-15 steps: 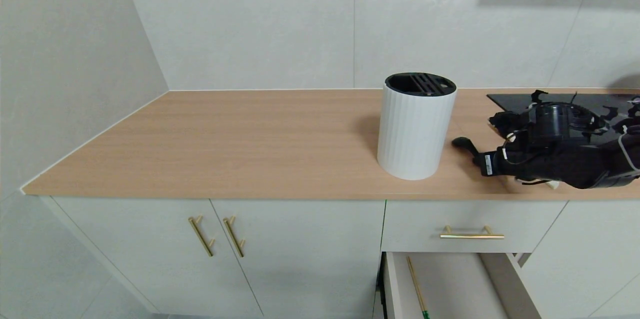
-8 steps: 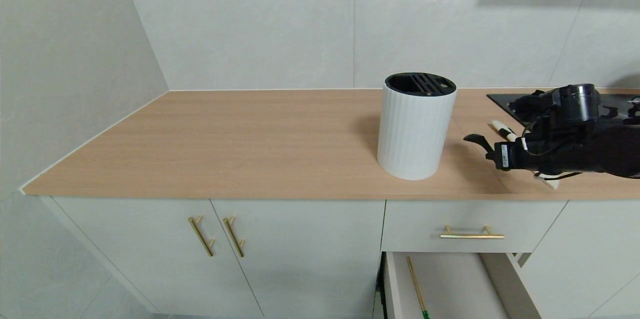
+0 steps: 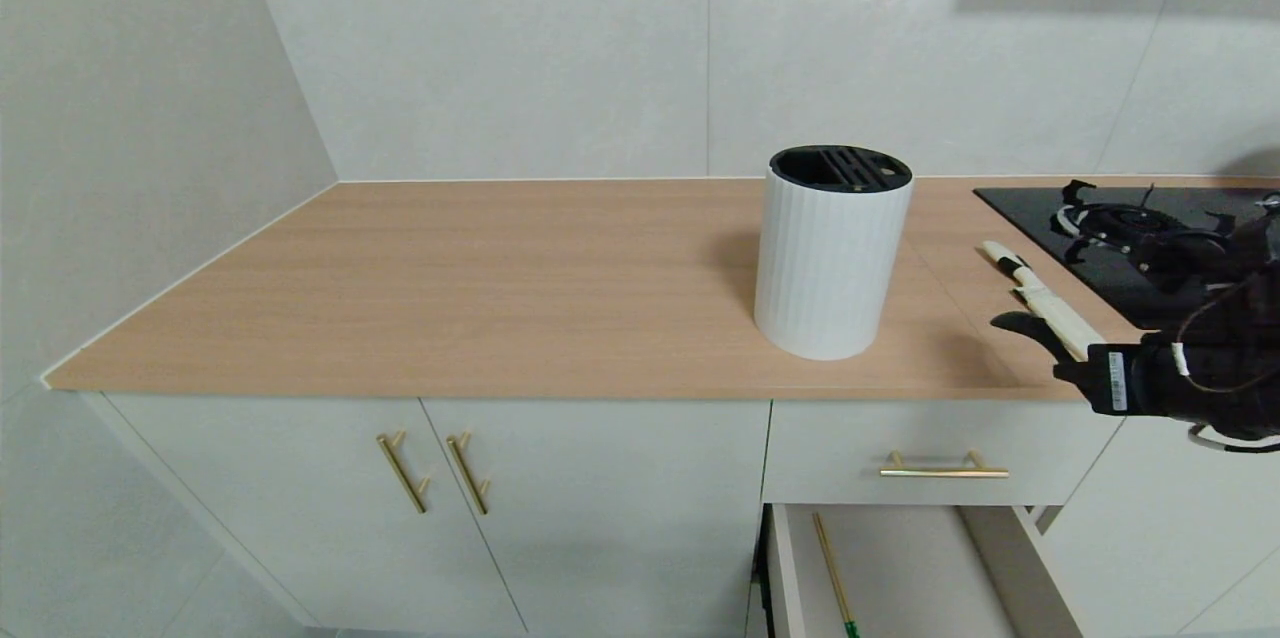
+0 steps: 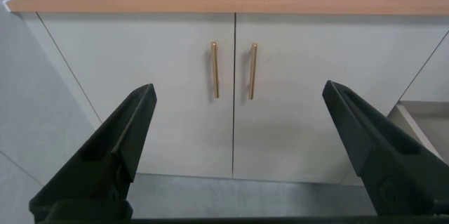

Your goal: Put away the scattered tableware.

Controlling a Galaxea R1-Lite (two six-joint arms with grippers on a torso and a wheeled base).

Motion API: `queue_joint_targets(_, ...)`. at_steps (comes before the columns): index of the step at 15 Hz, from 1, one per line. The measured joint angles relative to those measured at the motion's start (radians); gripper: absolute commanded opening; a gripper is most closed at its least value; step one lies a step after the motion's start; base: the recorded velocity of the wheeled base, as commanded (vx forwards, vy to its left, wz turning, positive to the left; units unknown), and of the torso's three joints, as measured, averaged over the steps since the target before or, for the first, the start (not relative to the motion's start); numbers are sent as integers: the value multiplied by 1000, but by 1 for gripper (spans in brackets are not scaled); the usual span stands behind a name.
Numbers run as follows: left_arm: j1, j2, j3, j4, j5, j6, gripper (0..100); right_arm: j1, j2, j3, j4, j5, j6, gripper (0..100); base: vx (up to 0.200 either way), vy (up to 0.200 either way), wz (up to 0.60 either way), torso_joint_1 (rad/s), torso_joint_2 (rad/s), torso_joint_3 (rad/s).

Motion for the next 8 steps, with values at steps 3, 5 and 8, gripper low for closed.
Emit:
queue_joint_targets(3, 0, 0, 0, 0, 0, 0, 100, 33, -144, 133, 0, 6, -3, 0, 0, 0, 0, 0, 0, 0)
queue_joint_targets(5, 0, 0, 0, 0, 0, 0, 100, 64, -180, 177, 0, 7, -2, 0, 0, 0, 0, 0, 0, 0)
queue_joint_targets(8, 0, 0, 0, 0, 0, 0, 100, 93, -192, 206, -1, 7, -4, 0, 0, 0, 0, -110, 259, 159)
